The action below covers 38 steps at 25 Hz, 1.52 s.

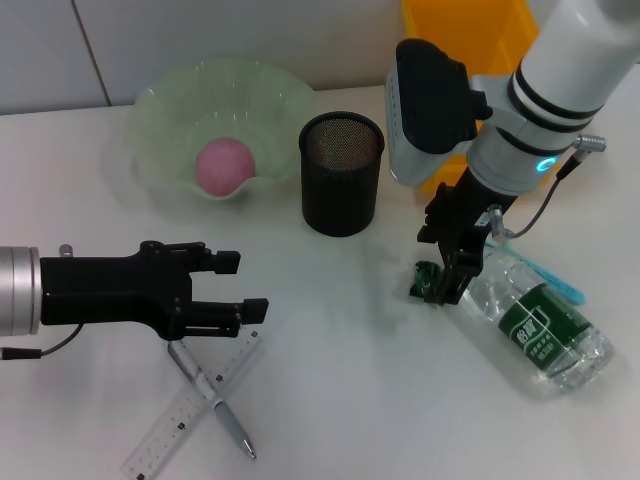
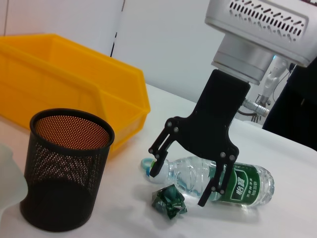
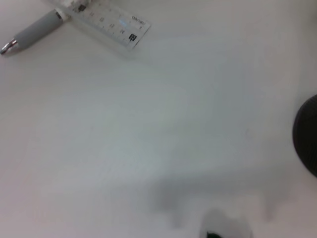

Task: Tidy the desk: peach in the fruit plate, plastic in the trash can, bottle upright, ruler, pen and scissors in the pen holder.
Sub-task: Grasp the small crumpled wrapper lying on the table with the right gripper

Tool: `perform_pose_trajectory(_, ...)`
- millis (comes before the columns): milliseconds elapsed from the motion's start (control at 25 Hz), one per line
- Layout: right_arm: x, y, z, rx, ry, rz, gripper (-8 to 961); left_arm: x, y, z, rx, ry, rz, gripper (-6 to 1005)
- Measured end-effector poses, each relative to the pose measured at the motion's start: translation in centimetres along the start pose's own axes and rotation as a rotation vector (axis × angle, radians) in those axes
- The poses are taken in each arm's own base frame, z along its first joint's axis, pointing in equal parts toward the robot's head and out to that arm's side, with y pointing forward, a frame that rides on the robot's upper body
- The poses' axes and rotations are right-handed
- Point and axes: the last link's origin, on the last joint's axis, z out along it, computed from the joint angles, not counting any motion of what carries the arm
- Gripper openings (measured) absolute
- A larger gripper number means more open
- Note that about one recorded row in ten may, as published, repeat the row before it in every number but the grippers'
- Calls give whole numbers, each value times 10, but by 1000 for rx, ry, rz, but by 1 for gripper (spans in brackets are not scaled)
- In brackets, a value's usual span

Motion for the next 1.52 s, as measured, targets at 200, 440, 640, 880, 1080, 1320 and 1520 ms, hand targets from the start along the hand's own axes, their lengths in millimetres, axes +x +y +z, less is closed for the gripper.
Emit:
perform_pose_trajectory(200, 1, 2, 8, 3, 19, -12, 706, 0, -1, -1, 5, 5, -2, 805)
perform_pose_trajectory(440, 2, 2, 14, 1, 31, -15, 702, -1, -1, -1, 5, 8, -6, 805)
perform_pose_trajectory(640, 2, 2, 15, 2, 28, -15, 700, -1, -1, -1, 6, 9, -7, 805)
perform_pose_trajectory(880, 2, 3, 22, 6, 37, -25, 696, -1, -1, -1, 6, 10, -8, 805)
perform_pose_trajectory(1080, 1, 4, 26, 7, 42, -33, 693, -1, 0, -1, 3, 10, -9, 805)
perform_pose_trajectory(1320, 1, 3, 28, 15, 42, -29, 690, -2, 0, -1, 2, 10, -11, 805)
perform_pose_trajectory(1520, -1, 3, 29, 17, 37, -31, 687, -2, 0, -2, 3, 9, -12, 805)
